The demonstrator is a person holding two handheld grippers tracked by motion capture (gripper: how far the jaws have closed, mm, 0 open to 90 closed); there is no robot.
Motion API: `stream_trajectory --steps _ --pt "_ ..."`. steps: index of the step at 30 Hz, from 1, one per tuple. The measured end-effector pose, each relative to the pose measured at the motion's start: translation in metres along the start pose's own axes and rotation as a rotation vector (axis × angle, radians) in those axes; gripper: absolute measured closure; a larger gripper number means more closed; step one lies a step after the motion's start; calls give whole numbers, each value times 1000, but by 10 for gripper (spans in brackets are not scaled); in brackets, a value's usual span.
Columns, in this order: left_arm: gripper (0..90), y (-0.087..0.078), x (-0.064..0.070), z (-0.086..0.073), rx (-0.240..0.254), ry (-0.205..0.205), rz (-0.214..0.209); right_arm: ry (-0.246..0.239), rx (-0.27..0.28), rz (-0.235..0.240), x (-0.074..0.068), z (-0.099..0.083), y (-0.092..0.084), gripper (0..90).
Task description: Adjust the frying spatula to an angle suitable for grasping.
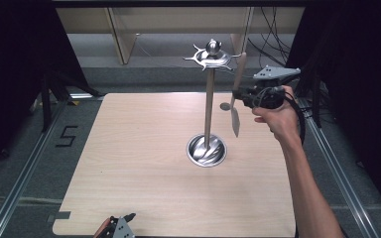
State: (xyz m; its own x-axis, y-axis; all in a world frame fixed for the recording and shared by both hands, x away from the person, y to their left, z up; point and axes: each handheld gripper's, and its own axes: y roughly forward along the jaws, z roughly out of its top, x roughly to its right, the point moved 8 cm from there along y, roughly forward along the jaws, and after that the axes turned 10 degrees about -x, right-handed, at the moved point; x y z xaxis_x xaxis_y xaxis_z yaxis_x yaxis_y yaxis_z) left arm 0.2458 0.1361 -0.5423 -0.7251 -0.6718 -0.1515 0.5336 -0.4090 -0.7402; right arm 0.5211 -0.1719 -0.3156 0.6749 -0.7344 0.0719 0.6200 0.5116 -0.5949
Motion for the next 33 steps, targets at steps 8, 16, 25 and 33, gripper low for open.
stream_trajectory --steps 8,16,25,33 --pt "154 0 0 0 0 0 0 -10 -31 -2 6 3 2 768" --pt "154 0 0 0 -1 1 0 -15 -64 14 3 4 3 767" --pt "154 0 0 0 0 2 0 -40 -76 38 2 4 6 765" --pt "154 0 1 0 2 -3 -2 -35 -56 45 2 5 8 762"
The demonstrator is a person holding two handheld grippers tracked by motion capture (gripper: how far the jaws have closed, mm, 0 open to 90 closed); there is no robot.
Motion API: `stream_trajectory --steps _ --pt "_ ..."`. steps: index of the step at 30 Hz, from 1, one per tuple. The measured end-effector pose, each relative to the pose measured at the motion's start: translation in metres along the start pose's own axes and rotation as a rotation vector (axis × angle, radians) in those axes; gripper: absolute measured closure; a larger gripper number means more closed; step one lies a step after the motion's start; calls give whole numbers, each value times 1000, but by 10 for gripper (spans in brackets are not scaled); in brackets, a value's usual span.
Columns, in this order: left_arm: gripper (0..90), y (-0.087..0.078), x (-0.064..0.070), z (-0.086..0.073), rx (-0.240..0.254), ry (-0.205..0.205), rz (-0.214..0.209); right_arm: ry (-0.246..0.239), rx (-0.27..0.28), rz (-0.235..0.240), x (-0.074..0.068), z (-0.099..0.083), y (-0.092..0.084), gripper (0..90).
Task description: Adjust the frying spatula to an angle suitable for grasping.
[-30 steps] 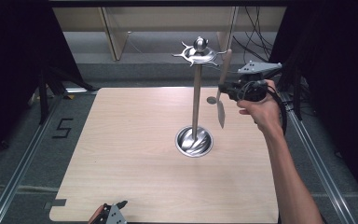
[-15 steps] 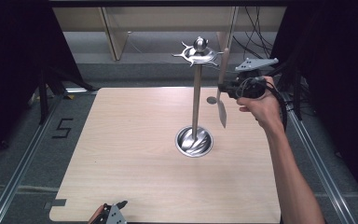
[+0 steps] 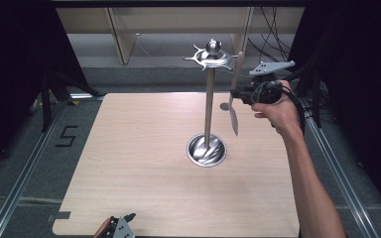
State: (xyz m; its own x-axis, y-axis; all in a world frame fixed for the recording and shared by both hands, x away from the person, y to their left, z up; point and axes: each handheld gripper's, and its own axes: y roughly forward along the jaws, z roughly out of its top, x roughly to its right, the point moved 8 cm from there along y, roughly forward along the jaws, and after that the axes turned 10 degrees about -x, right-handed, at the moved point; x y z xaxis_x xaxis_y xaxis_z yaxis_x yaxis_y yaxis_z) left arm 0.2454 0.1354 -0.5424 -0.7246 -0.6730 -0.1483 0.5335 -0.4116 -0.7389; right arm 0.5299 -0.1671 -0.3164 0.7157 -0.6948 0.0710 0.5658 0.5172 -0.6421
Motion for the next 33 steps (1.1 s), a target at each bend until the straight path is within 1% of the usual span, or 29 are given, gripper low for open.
stream_trajectory --steps 2,4,5,6,7,8,9,10,11,12,13,14,15,16,17,18,19,20,22,23,24,26,27,28,29,30,31,32,33 --pt "154 -1 0 1 6 5 -1 -5 -14 12 -2 -1 -1 758" --pt "154 0 1 1 5 -2 -7 -15 -9 15 -3 -1 -1 754" --pt "154 0 2 0 6 -13 -15 -17 12 4 -3 1 0 749" --pt "154 0 0 0 -4 1 -7 -41 23 -4 -1 2 0 740" --pt "154 0 1 1 7 -4 -7 -16 14 4 -5 1 -2 729" --pt "154 0 2 1 8 -10 -13 -38 32 -4 -3 3 -2 720" --pt "154 -1 0 1 7 -1 -3 -27 28 1 -5 3 -4 713" --pt "154 0 2 1 8 -14 -16 -47 21 5 -5 3 -6 709" --pt "154 0 1 0 -4 2 -8 -32 27 -7 -7 2 -7 697" --pt "154 0 1 0 2 0 -5 -42 11 -6 -7 1 -9 687" --pt "154 0 2 1 8 -15 -15 -45 24 -11 -6 2 -9 675" --pt "154 0 1 0 -4 2 -7 -46 33 -23 -6 2 -10 665" --pt "154 0 2 1 8 -10 -11 -29 38 -16 -7 1 -11 656" --pt "154 0 1 1 5 -6 -10 -30 37 -12 -8 0 -13 642" --pt "154 0 2 1 8 -15 -16 -11 30 -8 -9 -2 -15 622" --pt "154 0 2 0 -3 2 -17 -14 40 -18 -8 -3 -16 608" --pt "154 0 4 0 -1 -13 -32 -19 61 -25 -6 -4 -17 599" --pt "154 0 2 1 11 -5 -13 -3 52 -11 -8 -7 -19 585" --pt "154 0 2 1 12 -8 -10 13 77 -24 -7 -10 -21 566" --pt "154 0 3 1 13 -14 -19 18 72 -21 -7 -13 -23 554" --pt "154 0 4 1 5 -23 -34 16 82 -18 -7 -15 -24 548" --pt "154 0 4 1 8 -20 -24 11 85 -41 -5 -20 -28 536" --pt "154 0 2 1 8 -5 -14 14 95 -58 -5 -22 -30 529" --pt "153 0 4 1 4 -20 -33 7 97 -48 -6 -25 -32 526" --pt "154 0 1 -1 -15 2 -20 22 105 -60 -7 -28 -34 520" --pt "154 0 2 0 -5 -11 -24 13 100 -56 -7 -31 -35 516" --pt "154 0 3 0 -3 -15 -28 13 113 -63 -7 -33 -36 515" --pt "154 0 1 1 4 -5 -4 17 108 -61 -9 -37 -37 515" --pt "154 0 1 1 8 -2 -4 13 110 -53 -11 -41 -38 513"
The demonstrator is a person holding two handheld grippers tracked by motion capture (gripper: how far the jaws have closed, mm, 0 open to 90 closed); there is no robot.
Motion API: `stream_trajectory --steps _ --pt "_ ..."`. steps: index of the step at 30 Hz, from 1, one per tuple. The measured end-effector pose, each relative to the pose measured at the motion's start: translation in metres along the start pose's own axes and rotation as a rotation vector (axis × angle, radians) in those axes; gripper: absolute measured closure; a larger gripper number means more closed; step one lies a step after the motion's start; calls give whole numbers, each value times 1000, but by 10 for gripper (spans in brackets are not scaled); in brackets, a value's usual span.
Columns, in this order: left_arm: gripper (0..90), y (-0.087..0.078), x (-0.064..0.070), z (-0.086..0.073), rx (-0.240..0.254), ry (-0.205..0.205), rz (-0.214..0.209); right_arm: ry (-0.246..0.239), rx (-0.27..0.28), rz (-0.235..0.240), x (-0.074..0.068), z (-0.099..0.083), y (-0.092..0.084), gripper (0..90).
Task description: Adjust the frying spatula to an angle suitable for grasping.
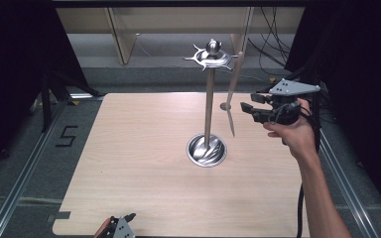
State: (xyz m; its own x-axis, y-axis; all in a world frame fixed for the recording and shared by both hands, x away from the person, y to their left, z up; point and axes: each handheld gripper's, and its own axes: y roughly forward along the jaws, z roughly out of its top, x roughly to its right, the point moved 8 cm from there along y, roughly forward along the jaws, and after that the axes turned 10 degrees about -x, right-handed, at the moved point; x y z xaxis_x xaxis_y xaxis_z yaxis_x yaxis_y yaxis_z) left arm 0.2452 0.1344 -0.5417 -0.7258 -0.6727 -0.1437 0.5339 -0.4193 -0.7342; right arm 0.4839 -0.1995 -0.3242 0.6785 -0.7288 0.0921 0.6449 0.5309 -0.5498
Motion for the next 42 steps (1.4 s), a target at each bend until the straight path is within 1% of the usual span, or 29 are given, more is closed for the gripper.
stream_trajectory --steps 1,3,4,5,7,8,9,10,11,12,13,15,16,18,19,20,21,22,23,24,26,28,30,31,32,36,39,40,42 --pt "154 0 0 0 -5 2 2 3 0 8 -3 -4 -1 508" --pt "154 1 3 0 6 -22 -17 -1 2 3 -6 -11 -2 495" --pt "154 0 1 -2 -21 -1 -16 9 -2 -3 -8 -14 -3 489" --pt "154 0 1 -2 -25 9 -13 1 5 -7 -8 -16 -3 485" --pt "153 0 1 1 5 -1 1 -7 9 -3 -9 -20 -4 480" --pt "154 0 1 1 7 -4 2 16 11 2 -13 -23 -5 476" --pt "154 0 0 -1 -16 9 0 24 5 11 -15 -25 -7 471" --pt "154 0 0 -1 -20 2 -8 8 23 -4 -14 -25 -7 463" --pt "154 0 1 -2 -20 -1 -10 21 19 16 -17 -27 -7 456" --pt "154 0 1 -1 -20 -2 -10 26 27 11 -19 -28 -7 450" --pt "154 1 2 1 9 -17 -5 15 21 15 -20 -30 -8 448" --pt "154 0 1 1 5 -4 -2 34 26 17 -24 -34 -8 439" --pt "154 0 0 1 12 -9 13 25 24 20 -25 -37 -7 435" --pt "154 -1 -1 1 8 22 12 34 18 24 -27 -44 -5 429" --pt "154 1 1 1 14 -8 9 48 14 26 -29 -48 -5 428" --pt "154 1 1 1 8 -7 -2 41 27 21 -28 -52 -3 430" --pt "154 1 0 0 2 6 4 61 16 26 -30 -57 0 422" --pt "154 1 1 0 -10 1 -6 59 -21 36 -31 -63 0 422" --pt "154 1 1 -1 -12 -1 -7 52 -25 30 -29 -68 1 422" --pt "154 1 0 0 -2 5 0 65 -20 27 -29 -72 3 422" --pt "154 1 -1 0 -10 11 2 60 -67 39 -29 -84 4 421" --pt "154 1 0 1 2 2 -2 71 -73 28 -27 -92 6 419" --pt "154 1 -1 0 -6 8 2 80 -82 42 -27 -98 6 419" --pt "154 2 0 1 6 4 6 77 -90 51 -27 -101 7 417" --pt "154 1 0 1 4 3 5 78 -80 46 -26 -102 7 415" --pt "154 2 1 3 11 -3 -3 100 -98 49 -28 -108 5 412" --pt "154 2 1 2 -2 10 1 95 -111 50 -29 -116 6 407" --pt "154 2 1 2 2 7 2 82 -115 48 -29 -118 7 407" --pt "154 2 2 3 10 -5 -4 94 -126 50 -32 -123 8 405"
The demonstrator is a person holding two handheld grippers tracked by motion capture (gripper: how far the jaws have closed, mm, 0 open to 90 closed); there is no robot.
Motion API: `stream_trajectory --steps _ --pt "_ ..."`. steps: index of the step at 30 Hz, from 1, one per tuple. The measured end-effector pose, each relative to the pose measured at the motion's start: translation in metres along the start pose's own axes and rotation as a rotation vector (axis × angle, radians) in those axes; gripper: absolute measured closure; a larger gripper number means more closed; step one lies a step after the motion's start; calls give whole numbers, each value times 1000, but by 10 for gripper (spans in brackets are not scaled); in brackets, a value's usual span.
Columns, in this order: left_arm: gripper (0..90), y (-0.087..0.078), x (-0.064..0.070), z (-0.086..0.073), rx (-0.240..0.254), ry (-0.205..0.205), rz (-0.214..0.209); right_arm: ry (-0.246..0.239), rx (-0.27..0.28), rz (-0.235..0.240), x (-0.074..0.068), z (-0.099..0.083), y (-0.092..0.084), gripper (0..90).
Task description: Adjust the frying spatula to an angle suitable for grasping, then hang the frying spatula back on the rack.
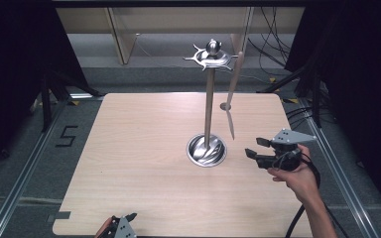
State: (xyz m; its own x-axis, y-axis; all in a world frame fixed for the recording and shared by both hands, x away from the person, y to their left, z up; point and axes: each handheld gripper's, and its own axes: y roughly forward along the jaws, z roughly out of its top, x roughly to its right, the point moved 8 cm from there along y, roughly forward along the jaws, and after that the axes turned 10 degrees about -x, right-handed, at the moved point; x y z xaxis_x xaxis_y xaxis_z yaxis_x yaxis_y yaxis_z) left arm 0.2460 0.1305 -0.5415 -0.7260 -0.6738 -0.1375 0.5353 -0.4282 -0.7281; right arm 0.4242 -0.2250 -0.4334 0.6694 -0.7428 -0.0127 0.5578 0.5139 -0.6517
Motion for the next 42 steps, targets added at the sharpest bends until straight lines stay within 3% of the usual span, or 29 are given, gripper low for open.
stream_trajectory --steps 1,2,4,7,8,10,16,18,19,23,24,27,28,29,32,33,36,39,42 --pt "154 0 0 0 -3 5 0 13 -12 4 -2 -3 1 405" --pt "154 0 -1 -1 -12 13 4 -13 -13 1 -1 -5 2 405" --pt "154 0 0 0 -4 -13 0 -22 -10 0 -1 -8 4 405" --pt "154 1 -1 0 0 -6 -4 -3 -40 1 -5 -15 6 401" --pt "154 1 -1 0 -4 1 1 -16 -25 -7 -4 -16 7 398" --pt "154 0 -1 0 -6 1 -3 -23 -45 -3 -5 -20 7 392" --pt "153 -1 2 -1 -19 -12 -21 -1 -74 -3 -10 -32 10 369" --pt "154 -1 1 -1 -22 -9 -18 -44 -57 -16 -6 -32 12 365" --pt "154 -2 -1 -2 -29 8 -8 -5 -87 1 -11 -36 11 361" --pt "154 1 0 0 -4 -10 -3 -36 -78 -9 -10 -38 14 360" --pt "154 0 -1 -1 -12 9 4 -54 -81 -1 -10 -39 15 359" --pt "154 -1 0 -1 -16 1 -9 -3 -100 8 -15 -42 14 357" --pt "154 -1 1 -1 -16 -7 -13 -41 -87 5 -12 -41 15 356" --pt "154 0 -1 0 -5 8 3 -27 -90 0 -14 -42 15 353" --pt "154 -1 1 -1 -17 1 -12 -21 -98 4 -17 -45 15 351" --pt "154 -1 0 0 -7 10 1 -40 -97 3 -16 -46 15 350" --pt "154 0 0 0 -9 14 4 -21 -103 5 -19 -50 15 349" --pt "154 1 0 -1 -9 8 -3 -49 -113 -3 -17 -55 16 345" --pt "154 0 0 -1 -10 11 -6 -10 -126 1 -21 -60 16 345"
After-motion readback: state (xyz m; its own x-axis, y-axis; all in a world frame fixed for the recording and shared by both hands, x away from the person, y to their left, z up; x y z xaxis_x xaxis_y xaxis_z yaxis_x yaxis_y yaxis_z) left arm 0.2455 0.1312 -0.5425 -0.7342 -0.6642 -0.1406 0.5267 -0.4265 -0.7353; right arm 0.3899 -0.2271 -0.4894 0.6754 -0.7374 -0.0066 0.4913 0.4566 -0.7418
